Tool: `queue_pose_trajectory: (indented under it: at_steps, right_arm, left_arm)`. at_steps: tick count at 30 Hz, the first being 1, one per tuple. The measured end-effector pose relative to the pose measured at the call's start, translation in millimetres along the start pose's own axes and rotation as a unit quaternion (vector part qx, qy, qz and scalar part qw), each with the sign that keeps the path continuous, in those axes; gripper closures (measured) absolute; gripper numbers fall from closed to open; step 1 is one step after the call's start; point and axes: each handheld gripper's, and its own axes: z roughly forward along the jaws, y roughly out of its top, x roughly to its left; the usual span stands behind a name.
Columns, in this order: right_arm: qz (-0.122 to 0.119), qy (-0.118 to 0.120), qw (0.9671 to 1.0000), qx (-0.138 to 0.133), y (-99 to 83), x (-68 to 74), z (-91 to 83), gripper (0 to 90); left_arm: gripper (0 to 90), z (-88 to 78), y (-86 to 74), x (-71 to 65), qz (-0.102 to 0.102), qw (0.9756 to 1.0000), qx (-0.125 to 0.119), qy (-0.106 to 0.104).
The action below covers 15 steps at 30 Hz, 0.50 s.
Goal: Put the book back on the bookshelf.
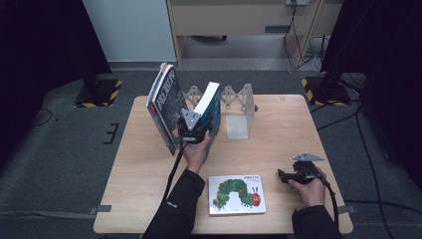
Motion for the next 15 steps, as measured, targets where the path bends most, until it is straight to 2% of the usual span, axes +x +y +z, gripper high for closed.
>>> queue_pose_trajectory:
  at_steps: [3,8,11,15]
  right_arm:
    - [0.001,0.0,1.0,0.001,0.1,0.3,0.0,18.8]
    - [0.001,0.0,1.0,0.002,0.2,0.3,0.0,18.6]
    - [0.0,0.001,1.0,0.001,0.2,0.3,0.0,18.6]
    - [0.0,0.001,1.0,0.001,0.2,0.2,0.1,18.6]
  left_arm:
    - [58.4,-3.8,-2.9,-0.7,0.009,1.0,-0.002,-0.002]
    - [58.0,-4.1,-4.0,-2.7,0.005,1.0,-0.006,-0.004]
    - [58.1,-2.2,-5.1,-7.0,0.008,0.9999,-0.01,0.001]
    - [58.3,0.3,-5.9,-15.2,0.012,0.9997,-0.015,0.018]
